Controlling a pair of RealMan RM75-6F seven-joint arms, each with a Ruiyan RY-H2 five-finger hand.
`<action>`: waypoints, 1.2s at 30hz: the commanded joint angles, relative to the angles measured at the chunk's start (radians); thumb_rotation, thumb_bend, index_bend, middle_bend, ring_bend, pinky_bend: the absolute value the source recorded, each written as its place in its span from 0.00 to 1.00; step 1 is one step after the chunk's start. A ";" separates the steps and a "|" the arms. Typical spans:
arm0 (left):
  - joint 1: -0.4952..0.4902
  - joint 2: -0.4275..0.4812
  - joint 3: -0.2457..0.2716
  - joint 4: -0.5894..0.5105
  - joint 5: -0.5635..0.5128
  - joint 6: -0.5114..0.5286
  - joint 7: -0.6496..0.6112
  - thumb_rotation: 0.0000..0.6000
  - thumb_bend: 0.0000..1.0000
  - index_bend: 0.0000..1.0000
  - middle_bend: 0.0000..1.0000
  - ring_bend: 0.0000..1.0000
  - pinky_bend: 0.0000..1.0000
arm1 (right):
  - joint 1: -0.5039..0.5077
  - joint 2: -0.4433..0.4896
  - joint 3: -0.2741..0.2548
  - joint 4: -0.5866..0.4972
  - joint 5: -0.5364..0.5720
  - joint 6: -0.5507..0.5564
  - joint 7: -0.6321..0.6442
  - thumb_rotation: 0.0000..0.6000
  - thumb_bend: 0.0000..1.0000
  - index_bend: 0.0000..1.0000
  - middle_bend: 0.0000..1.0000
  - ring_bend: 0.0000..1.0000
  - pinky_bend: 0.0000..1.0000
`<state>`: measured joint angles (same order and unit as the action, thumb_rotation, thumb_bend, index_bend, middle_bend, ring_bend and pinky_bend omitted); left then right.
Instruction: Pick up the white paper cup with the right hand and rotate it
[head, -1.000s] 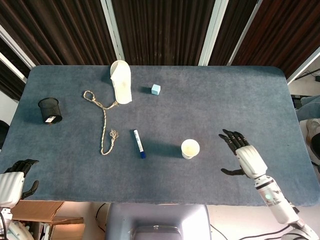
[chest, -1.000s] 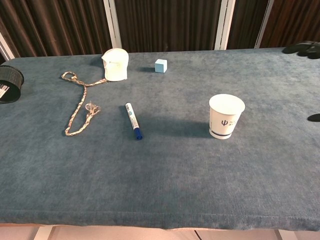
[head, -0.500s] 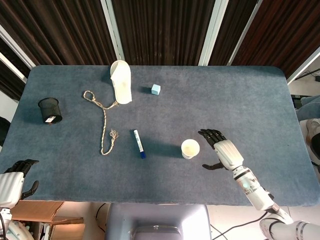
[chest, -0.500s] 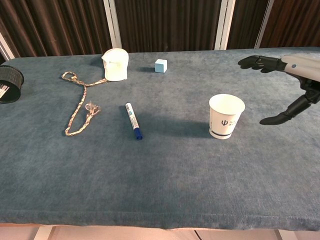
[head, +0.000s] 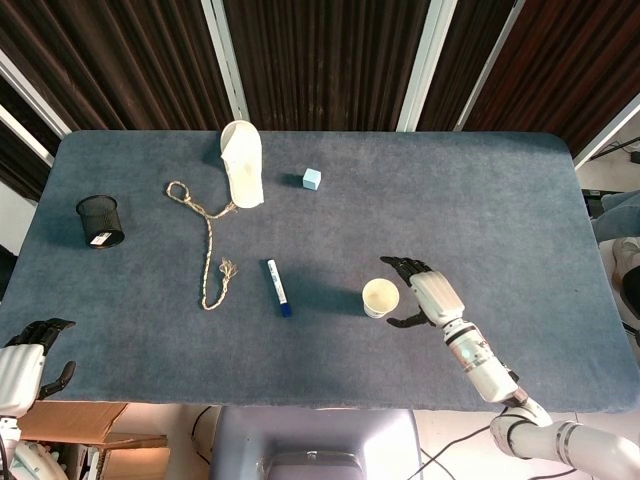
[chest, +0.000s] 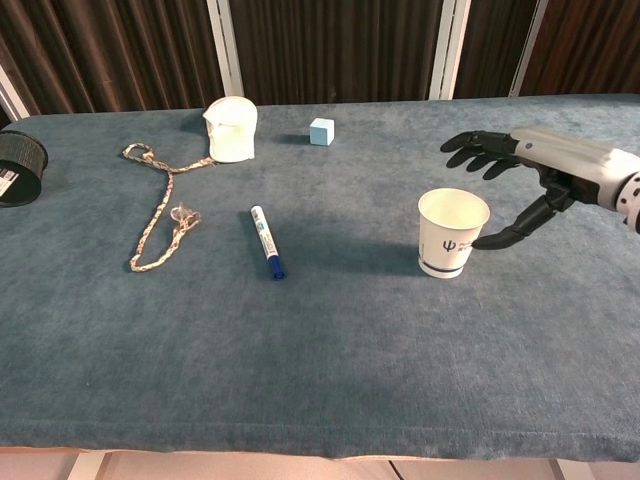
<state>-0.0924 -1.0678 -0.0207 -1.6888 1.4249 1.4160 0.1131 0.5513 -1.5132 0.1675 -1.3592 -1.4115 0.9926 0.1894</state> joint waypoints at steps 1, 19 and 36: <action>0.000 0.000 0.000 0.000 0.000 0.000 0.000 1.00 0.35 0.27 0.22 0.20 0.39 | 0.005 -0.013 0.001 0.014 0.001 0.003 0.012 1.00 0.11 0.29 0.29 0.28 0.37; -0.001 0.002 -0.003 0.004 -0.003 -0.004 -0.011 1.00 0.35 0.28 0.22 0.20 0.39 | 0.026 -0.088 -0.018 0.131 -0.024 0.040 0.040 1.00 0.31 0.52 0.43 0.45 0.55; -0.002 0.004 -0.004 0.005 -0.005 -0.008 -0.019 1.00 0.35 0.28 0.22 0.20 0.39 | -0.007 0.018 -0.031 0.028 -0.071 0.168 -0.148 1.00 0.35 0.55 0.45 0.47 0.56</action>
<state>-0.0946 -1.0642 -0.0252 -1.6840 1.4196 1.4084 0.0940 0.5569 -1.5536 0.1423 -1.2699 -1.4653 1.1286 0.1461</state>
